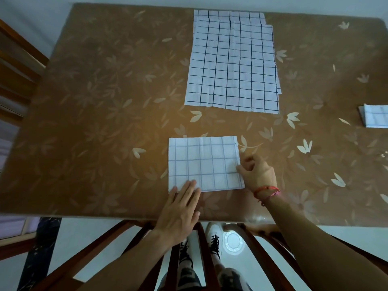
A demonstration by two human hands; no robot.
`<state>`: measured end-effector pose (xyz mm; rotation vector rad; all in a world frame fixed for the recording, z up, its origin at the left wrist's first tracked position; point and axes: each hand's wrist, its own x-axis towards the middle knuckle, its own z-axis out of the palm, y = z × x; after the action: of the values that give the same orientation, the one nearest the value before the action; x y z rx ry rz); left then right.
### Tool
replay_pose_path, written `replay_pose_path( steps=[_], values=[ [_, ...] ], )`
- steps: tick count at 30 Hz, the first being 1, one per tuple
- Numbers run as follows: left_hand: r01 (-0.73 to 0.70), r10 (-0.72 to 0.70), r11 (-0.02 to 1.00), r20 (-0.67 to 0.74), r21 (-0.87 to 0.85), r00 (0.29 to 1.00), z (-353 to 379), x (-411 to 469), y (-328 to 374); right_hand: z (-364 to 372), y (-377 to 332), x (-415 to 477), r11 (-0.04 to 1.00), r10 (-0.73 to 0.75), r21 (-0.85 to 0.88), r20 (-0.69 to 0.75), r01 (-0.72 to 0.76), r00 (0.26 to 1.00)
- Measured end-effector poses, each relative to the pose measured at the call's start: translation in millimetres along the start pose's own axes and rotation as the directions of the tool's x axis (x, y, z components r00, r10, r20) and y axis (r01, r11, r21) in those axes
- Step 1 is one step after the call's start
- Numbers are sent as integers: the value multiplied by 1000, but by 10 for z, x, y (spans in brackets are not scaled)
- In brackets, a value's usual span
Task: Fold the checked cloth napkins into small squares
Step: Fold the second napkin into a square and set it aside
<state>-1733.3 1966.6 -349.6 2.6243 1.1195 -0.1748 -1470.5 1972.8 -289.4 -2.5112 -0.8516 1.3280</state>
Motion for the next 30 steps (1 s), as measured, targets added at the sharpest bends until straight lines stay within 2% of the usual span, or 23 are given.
replay_pose_path(
  steps=[1,2,3,4,6,8,10,12,14,20,24,30],
  values=[
    [-1,1,1000,1,8,1000,8,3,-4,25,5,-96,989,-37,-141,16,39,999],
    [-1,1,1000,3,15,1000,11,7,-10,63,-22,-146,962,-156,-240,-73,134,985],
    [-1,1,1000,4,18,1000,15,9,-15,153,-46,-161,910,-356,-308,-237,278,904],
    [-1,1,1000,6,17,1000,17,10,-19,255,-83,-207,824,-538,-373,-275,427,797],
    [-4,4,1000,12,15,1000,19,6,-21,500,-69,-239,621,-745,-505,-143,600,651],
    [-16,16,1000,7,14,1000,20,4,-21,752,11,-374,465,-796,-570,66,678,601],
    [-35,35,999,-11,0,999,24,-2,-33,967,138,-465,295,-824,-640,205,709,528],
    [-65,65,998,-23,-2,998,29,-12,-59,1069,190,-454,259,-810,-671,241,695,535],
    [-86,86,996,-16,6,996,37,-20,-81,1110,202,-447,291,-782,-674,241,679,575],
    [-92,93,995,-9,34,996,22,-26,-90,1132,202,-481,313,-733,-680,271,663,624],
    [-46,47,999,-13,27,999,10,-70,-133,1125,211,-472,318,-692,-694,295,646,658],
    [36,-35,999,-18,27,999,-7,-249,-285,1006,318,-458,366,-668,-715,244,596,703]
  ],
)
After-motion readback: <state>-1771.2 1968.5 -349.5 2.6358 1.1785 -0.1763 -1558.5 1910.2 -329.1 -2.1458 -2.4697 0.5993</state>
